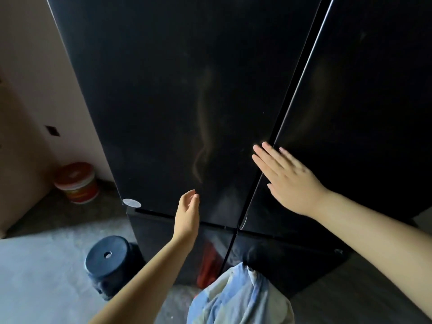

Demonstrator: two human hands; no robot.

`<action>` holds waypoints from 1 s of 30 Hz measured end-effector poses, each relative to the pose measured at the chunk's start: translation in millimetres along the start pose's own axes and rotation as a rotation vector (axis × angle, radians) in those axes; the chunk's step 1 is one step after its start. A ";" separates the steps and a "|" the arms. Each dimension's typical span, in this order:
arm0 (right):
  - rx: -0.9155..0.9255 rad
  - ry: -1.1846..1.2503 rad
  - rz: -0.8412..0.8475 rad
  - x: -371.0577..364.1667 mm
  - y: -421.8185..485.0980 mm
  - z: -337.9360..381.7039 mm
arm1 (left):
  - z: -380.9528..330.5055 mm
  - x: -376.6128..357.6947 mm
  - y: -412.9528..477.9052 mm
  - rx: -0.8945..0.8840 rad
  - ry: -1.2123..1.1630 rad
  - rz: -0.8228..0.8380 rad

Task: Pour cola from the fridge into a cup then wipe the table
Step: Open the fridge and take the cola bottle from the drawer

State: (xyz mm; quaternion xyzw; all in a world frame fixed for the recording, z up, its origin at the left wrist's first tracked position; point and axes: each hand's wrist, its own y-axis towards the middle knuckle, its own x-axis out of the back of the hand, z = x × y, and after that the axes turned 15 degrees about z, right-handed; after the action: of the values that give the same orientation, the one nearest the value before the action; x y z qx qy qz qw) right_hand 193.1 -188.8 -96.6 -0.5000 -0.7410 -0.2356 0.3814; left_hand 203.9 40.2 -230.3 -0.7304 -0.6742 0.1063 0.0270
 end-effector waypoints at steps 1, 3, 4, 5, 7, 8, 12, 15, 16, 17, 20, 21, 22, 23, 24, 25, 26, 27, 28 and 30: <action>-0.002 -0.028 -0.001 -3.2 0.8 -0.8 | 11.2 -2.8 4.0 0.093 -0.186 -0.010; -0.007 -0.042 0.006 -7.6 1.9 -0.9 | 29.6 -9.1 10.8 0.265 -0.546 -0.010; -0.007 -0.044 0.010 -9.0 2.4 -0.9 | 37.7 -12.4 13.4 0.327 -0.700 -0.010; -0.005 -0.049 0.009 -10.7 3.1 -1.1 | 45.5 -15.9 16.0 0.369 -0.828 -0.016; 0.003 -0.055 0.000 -12.8 4.2 -2.2 | 59.2 -21.7 21.3 0.403 -0.988 -0.041; 0.008 -0.052 -0.003 -14.0 4.6 -2.9 | 64.4 -24.9 24.0 0.405 -1.041 -0.059; 0.030 -0.040 -0.027 -16.7 6.6 -4.4 | 77.4 -34.3 36.4 0.368 -1.193 -0.104; 0.037 -0.037 -0.052 -20.8 8.0 -5.4 | 85.1 -41.6 45.4 0.356 -1.235 -0.137; 0.037 -0.041 -0.059 -21.9 8.5 -5.5 | 87.9 -44.0 47.2 0.357 -1.242 -0.149; 0.037 -0.045 -0.065 -23.2 9.1 -5.7 | 90.9 -46.7 48.4 0.358 -1.245 -0.157; 0.039 -0.053 -0.081 -26.7 10.8 -5.7 | 102.5 -52.4 51.9 0.367 -1.241 -0.176; 0.036 -0.059 -0.086 -28.0 11.3 -5.7 | 106.0 -53.9 53.9 0.370 -1.234 -0.180; 0.034 -0.064 -0.091 -29.4 12.2 -5.5 | 109.0 -55.1 56.3 0.372 -1.227 -0.180; 0.033 -0.069 -0.094 -30.3 13.1 -5.3 | 111.6 -56.0 58.6 0.370 -1.226 -0.176; 0.032 -0.076 -0.096 -31.0 13.7 -4.9 | 113.8 -56.8 61.2 0.366 -1.237 -0.167; 0.030 -0.085 -0.097 -31.9 14.0 -4.3 | 115.8 -57.5 63.8 0.360 -1.250 -0.155; 0.027 -0.094 -0.099 -32.8 14.1 -4.0 | 116.9 -58.1 66.3 0.357 -1.259 -0.145; 0.023 -0.103 -0.102 -33.7 14.4 -3.6 | 117.6 -58.7 68.9 0.356 -1.263 -0.142; 0.019 -0.112 -0.104 -34.2 14.5 -3.4 | 117.8 -59.5 71.2 0.355 -1.265 -0.140; 0.012 -0.126 -0.104 -35.0 14.9 -2.6 | 117.8 -60.2 74.1 0.353 -1.274 -0.136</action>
State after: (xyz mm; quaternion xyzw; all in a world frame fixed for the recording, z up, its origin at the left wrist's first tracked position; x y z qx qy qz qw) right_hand 215.1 -204.6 -123.5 -0.4723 -0.7899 -0.2188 0.3242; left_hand 249.7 -38.3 -351.7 -0.4652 -0.5756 0.6240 -0.2508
